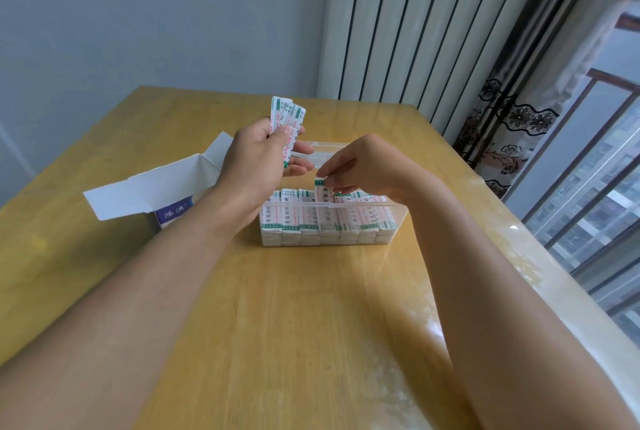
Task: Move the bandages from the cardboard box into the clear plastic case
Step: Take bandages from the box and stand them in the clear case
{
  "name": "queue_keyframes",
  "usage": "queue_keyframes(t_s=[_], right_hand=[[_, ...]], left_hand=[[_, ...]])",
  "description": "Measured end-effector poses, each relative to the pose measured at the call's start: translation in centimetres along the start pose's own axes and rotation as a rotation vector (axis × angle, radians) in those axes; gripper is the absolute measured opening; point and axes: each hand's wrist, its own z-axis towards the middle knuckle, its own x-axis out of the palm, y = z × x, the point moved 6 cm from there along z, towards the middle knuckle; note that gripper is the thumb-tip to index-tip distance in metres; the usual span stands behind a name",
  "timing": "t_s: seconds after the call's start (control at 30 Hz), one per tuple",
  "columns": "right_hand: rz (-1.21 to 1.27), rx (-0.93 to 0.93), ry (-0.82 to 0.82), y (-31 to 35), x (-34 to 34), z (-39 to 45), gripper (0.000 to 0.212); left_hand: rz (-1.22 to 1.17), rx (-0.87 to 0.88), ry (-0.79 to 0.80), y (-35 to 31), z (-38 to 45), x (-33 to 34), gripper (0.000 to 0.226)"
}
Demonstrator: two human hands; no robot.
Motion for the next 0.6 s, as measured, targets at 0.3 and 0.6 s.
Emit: queue_keyframes(t_s=[0.3, 0.6], right_hand=[[0.588, -0.151, -0.035, 3.4, -3.2, -2.6, 0.01], [0.589, -0.222, -0.129, 5.7, -3.2, -3.6, 0.013]], left_hand=[[0.195, 0.078, 0.018, -1.3, -1.0, 0.7, 0.03], [0.004, -0.059, 0.058, -1.2, -1.6, 1.0, 0.03]])
